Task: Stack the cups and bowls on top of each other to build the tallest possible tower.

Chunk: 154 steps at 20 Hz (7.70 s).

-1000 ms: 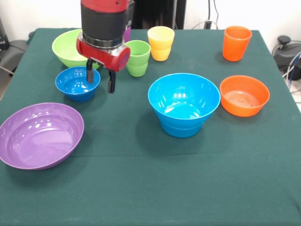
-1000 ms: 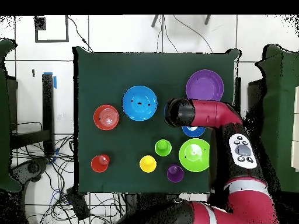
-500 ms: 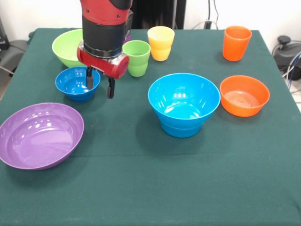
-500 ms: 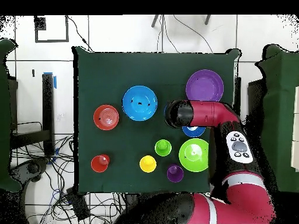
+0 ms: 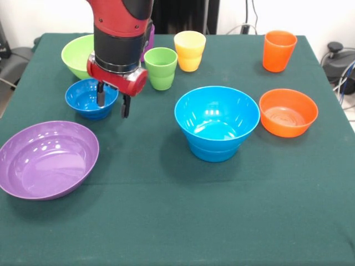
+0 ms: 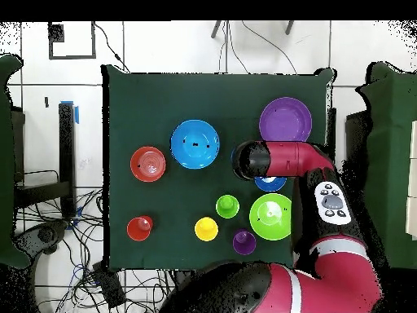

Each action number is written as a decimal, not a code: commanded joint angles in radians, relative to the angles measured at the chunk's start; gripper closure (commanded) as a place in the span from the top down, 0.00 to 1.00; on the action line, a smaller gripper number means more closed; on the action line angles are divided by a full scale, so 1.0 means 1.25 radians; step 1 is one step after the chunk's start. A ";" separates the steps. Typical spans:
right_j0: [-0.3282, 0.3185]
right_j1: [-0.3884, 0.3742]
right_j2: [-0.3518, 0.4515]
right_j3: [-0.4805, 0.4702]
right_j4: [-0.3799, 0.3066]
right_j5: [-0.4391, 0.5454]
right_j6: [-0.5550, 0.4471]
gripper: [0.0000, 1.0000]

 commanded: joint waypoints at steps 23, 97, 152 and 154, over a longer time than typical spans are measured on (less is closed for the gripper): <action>0.005 0.079 0.027 -0.070 -0.080 0.090 -0.153 1.00; 0.175 -0.152 0.123 -0.090 0.188 0.310 0.010 0.00; 0.321 0.026 -0.060 -0.064 0.239 0.070 0.127 0.00; 0.329 0.039 -0.062 -0.068 0.245 0.054 0.138 0.00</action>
